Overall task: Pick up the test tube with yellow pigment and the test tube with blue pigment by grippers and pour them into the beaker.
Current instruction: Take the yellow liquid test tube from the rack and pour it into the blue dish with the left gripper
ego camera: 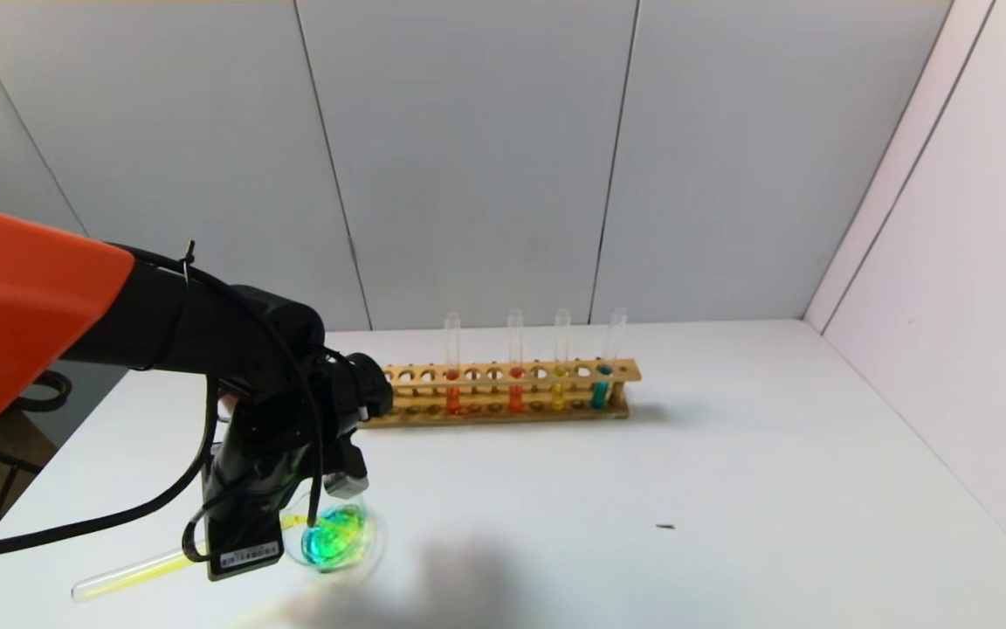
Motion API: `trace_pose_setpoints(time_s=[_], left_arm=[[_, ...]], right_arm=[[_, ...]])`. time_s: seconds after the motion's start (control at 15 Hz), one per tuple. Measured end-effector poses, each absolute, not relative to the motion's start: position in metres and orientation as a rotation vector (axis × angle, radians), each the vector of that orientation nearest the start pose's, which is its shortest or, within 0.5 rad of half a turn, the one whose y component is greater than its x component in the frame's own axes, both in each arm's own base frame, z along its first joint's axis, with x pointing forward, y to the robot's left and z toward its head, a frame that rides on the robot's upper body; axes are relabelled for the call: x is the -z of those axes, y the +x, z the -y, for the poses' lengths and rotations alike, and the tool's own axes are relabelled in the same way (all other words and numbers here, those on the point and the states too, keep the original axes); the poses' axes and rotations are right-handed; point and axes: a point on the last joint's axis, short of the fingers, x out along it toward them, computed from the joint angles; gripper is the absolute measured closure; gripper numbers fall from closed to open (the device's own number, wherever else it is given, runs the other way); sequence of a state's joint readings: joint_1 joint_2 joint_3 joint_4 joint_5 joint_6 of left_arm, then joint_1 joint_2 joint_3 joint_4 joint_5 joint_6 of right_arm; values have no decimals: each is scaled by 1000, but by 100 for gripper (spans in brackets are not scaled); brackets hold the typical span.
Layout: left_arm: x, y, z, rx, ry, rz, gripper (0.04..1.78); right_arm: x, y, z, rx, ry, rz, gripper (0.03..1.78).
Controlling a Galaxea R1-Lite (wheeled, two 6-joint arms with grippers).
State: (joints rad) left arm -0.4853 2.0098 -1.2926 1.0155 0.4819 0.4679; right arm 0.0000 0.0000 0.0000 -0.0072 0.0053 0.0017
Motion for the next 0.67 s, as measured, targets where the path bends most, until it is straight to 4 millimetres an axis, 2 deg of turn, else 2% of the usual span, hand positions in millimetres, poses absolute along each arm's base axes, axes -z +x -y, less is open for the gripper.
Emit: trace_pose_setpoints(time_s=[0.67], left_arm=[[-132, 275, 134, 397, 1268, -1680, 153]], right_arm=[[-76, -23, 0, -5, 2, 7, 7]])
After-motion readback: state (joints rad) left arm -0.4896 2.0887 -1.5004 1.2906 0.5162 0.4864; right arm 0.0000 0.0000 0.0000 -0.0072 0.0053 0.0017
